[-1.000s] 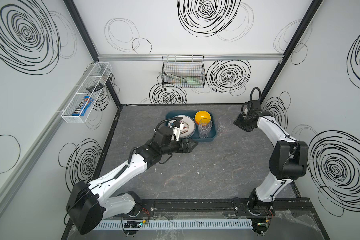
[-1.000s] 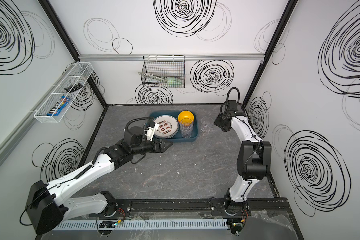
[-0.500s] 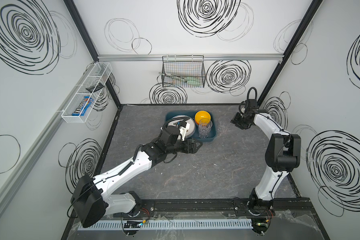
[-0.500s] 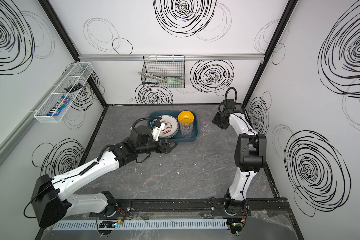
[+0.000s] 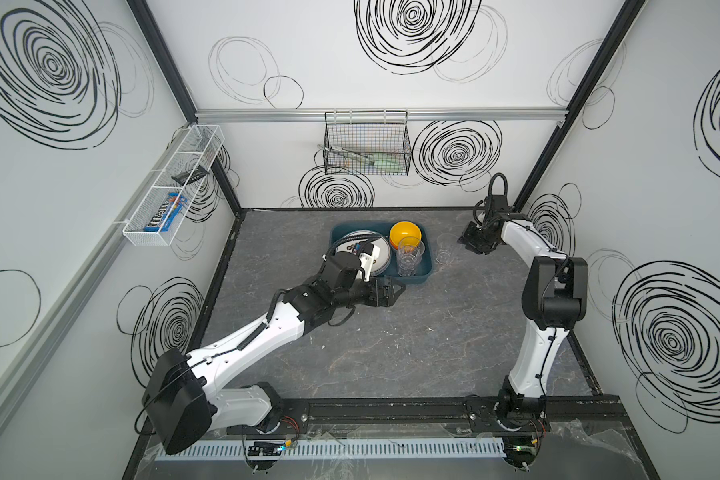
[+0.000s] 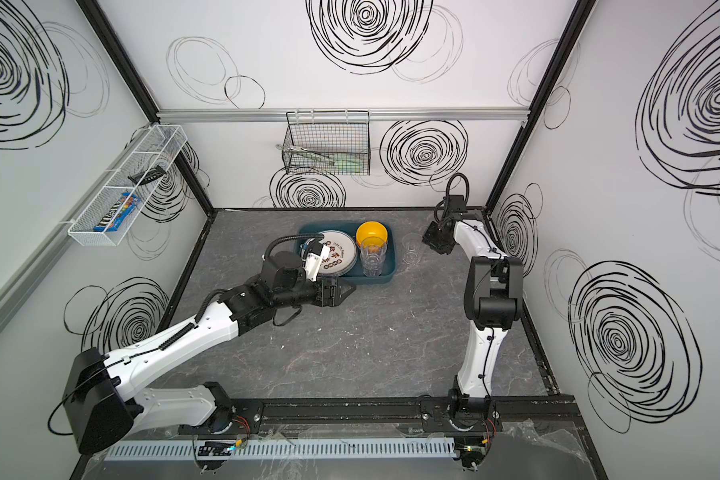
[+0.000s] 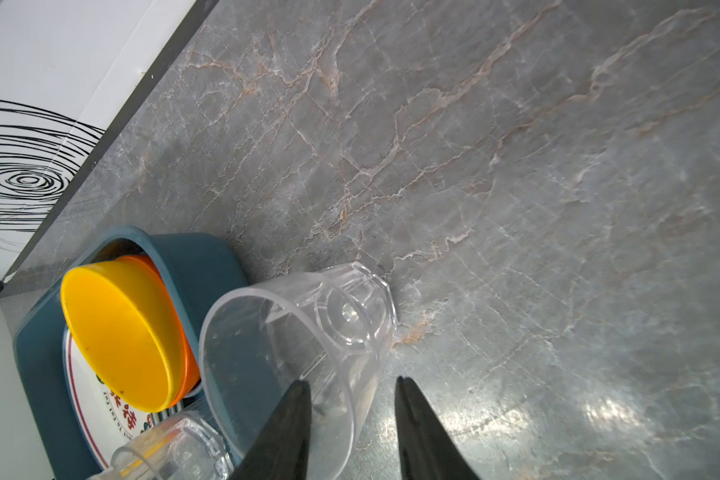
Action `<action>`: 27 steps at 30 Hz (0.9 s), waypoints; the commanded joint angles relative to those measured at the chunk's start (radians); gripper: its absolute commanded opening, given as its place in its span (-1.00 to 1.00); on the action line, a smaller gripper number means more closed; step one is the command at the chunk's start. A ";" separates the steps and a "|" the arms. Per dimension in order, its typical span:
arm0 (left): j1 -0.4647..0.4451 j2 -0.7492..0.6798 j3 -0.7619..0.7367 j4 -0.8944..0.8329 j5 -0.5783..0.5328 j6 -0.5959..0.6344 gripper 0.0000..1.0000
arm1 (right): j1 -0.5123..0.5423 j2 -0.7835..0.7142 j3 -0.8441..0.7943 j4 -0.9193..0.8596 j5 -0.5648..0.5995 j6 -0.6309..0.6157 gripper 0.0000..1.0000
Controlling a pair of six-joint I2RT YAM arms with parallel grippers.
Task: Place the mixed dishes into the plastic bin
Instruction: 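Close the right gripper on the rim of the last clear cup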
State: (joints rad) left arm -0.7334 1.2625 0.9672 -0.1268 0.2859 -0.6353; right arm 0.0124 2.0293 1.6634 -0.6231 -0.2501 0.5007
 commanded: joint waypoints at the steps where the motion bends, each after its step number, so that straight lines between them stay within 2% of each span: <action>1: -0.001 -0.005 0.000 0.022 -0.015 0.002 0.79 | 0.012 0.020 0.041 -0.048 0.010 0.001 -0.28; 12: 0.023 -0.032 -0.034 0.034 -0.009 -0.010 0.79 | 0.031 0.055 0.055 -0.065 0.043 -0.007 -0.49; 27: 0.046 -0.055 -0.073 0.048 0.006 -0.027 0.79 | 0.046 0.046 0.036 -0.090 0.109 -0.024 -0.90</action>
State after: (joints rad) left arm -0.6971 1.2350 0.9054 -0.1234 0.2874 -0.6548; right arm 0.0513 2.0773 1.6901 -0.6827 -0.1677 0.4877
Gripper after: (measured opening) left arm 0.894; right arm 0.087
